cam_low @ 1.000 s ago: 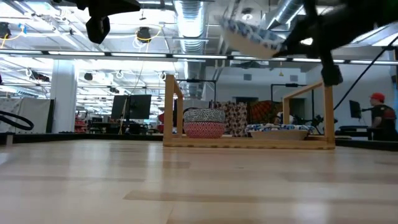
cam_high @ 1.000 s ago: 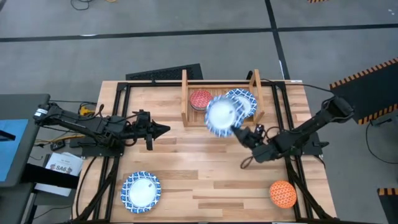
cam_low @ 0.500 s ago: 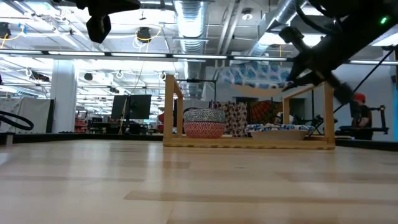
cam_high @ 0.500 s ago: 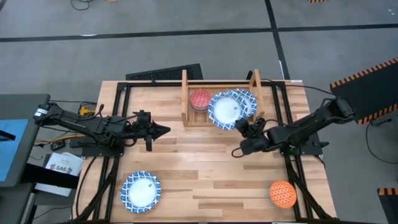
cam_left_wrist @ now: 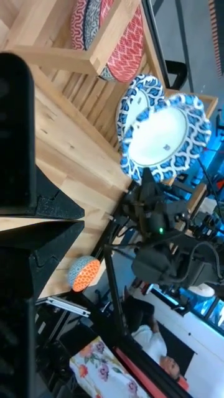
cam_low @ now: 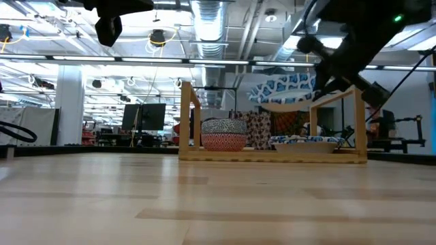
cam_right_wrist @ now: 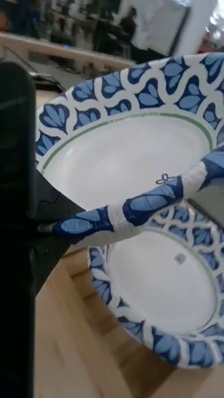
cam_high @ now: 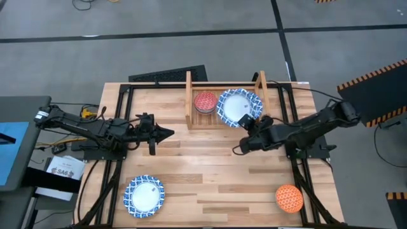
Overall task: Place and stack bowls onto a shelf
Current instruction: Stack the large blue pattern bowl into the blue pattern large bowl on the shelf
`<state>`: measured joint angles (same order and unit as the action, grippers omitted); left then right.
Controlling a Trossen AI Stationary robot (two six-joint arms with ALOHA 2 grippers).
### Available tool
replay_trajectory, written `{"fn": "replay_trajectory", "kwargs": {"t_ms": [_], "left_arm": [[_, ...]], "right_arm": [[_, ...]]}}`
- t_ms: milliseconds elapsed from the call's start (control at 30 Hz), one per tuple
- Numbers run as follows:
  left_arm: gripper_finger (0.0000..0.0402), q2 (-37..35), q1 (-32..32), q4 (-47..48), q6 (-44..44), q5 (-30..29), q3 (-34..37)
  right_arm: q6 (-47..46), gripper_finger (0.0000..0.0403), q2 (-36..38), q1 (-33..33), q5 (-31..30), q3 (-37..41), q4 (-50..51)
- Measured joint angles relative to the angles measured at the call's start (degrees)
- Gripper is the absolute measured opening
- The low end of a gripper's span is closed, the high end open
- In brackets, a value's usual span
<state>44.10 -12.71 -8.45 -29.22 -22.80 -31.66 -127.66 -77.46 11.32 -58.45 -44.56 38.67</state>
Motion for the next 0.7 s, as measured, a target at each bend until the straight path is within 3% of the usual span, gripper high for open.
{"fn": "replay_trajectory", "kwargs": {"t_ms": [700], "left_arm": [[0.0000, 0.00, 0.00, -0.02, 1.19, -0.06, -0.02]], "right_arm": [[1.48, 0.0020, -1.41, -12.39, 5.54, 0.05, -0.01]]}}
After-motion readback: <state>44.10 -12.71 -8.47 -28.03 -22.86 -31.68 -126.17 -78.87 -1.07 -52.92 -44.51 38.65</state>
